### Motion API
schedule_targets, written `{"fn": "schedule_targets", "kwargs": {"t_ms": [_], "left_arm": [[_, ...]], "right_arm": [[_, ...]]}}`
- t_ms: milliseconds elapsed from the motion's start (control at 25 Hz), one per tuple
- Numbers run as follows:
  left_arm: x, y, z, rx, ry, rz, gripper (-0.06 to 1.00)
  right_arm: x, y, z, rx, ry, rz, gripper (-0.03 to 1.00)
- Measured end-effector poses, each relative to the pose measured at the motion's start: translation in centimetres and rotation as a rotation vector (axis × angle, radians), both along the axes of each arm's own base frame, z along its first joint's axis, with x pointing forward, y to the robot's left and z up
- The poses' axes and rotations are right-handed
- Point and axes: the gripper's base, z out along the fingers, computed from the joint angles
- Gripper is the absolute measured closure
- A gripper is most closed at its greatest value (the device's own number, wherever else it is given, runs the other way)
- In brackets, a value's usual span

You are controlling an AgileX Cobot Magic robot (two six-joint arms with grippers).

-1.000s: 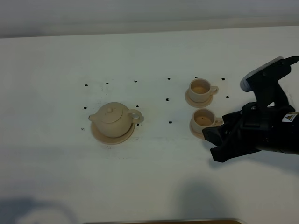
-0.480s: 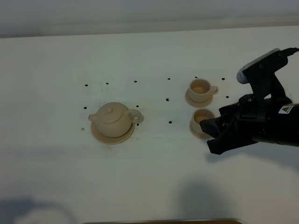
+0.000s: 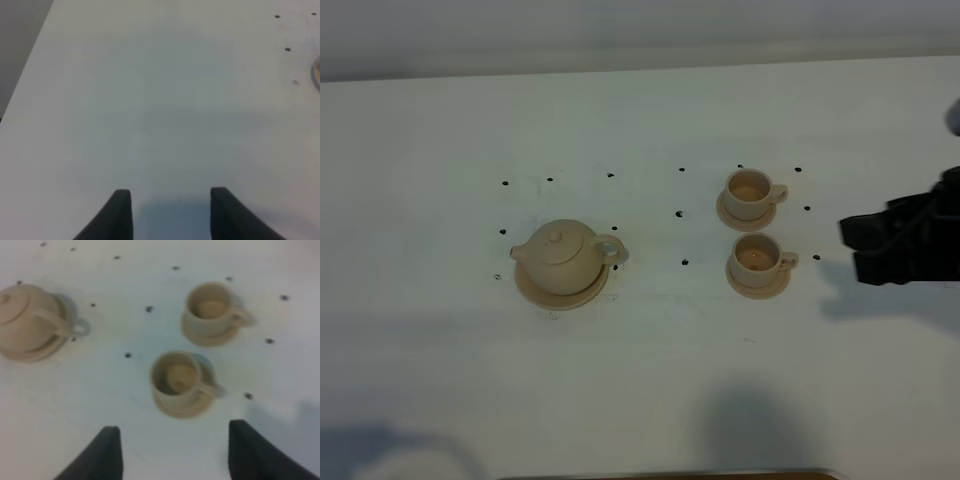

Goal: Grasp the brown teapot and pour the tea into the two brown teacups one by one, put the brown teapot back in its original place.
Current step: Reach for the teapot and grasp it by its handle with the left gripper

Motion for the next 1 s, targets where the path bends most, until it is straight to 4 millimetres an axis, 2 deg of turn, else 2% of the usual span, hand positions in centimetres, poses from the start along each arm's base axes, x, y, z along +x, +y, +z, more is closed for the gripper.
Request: {"fn": "schedule_targets", "kwargs": {"t_ms": [200, 400, 520, 1000], "left_arm": [[1.0, -0.5, 0.2, -0.048, 0.043, -0.037, 0.59], [3.7, -1.8, 1.2, -0.131, 0.021, -0.17, 0.59], [5.4, -2.6, 0.9, -0.175, 0.022, -0.255, 0.59], [10.2, -3.9, 0.4, -0.289, 0.051, -0.401, 0.64]], "right_arm": [[-2.6, -2.0, 1.8, -0.075, -0.05, -0.095, 0.49], [-4.8, -3.1, 2.6, -0.109, -0.034, -0.143, 0.49], [-6.1, -3.4, 3.1, -0.101, -0.051, -0.147, 0.49], [-11.4, -4.8, 1.1, -0.106, -0.002, -0.149, 0.49]]}}
